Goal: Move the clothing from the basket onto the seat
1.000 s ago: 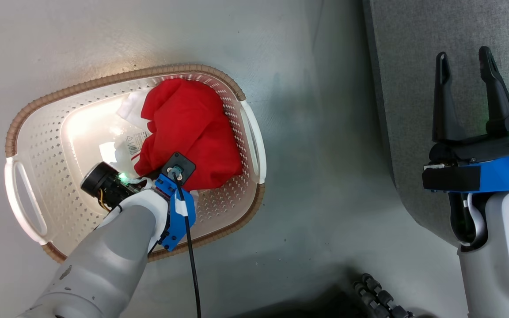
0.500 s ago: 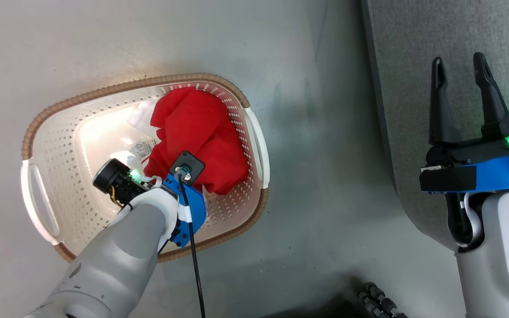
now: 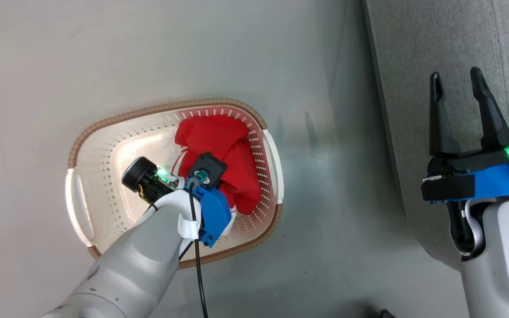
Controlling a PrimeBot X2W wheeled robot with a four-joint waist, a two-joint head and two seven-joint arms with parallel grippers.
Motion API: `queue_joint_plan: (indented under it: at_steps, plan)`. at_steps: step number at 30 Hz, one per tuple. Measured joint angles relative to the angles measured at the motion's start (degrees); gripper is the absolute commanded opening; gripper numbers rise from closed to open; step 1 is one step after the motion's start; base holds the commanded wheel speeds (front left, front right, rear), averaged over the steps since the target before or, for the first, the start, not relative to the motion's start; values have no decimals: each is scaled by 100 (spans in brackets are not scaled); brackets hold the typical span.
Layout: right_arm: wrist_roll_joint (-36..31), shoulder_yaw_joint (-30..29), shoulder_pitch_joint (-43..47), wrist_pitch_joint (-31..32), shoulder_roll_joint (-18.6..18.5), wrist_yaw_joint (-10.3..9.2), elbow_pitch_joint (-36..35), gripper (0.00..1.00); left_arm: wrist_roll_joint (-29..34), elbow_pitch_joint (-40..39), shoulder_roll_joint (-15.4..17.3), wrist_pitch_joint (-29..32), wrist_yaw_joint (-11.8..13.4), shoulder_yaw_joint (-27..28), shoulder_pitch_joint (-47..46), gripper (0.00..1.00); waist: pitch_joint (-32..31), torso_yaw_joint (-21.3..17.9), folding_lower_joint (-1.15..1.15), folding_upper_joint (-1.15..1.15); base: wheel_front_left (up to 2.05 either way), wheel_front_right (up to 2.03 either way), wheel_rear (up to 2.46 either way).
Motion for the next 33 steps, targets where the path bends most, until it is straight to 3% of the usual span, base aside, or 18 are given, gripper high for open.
queue_joint_plan:
  at_steps: [8,19,33]
  plan:
    - [-2,-18,219,3,-85,0,136,100,-88,-515,-11,-112,47,190,118,0,-546,199,0,0,0,0,0]
    - [-19,-29,576,3,-129,0,321,100,396,-1967,115,-119,431,1168,606,0,-1435,492,-1,0,0,0,0]
    - [-60,-43,1033,3,-94,1,523,100,1109,-3011,152,-119,438,2165,920,0,-2453,720,-1,0,0,0,0]
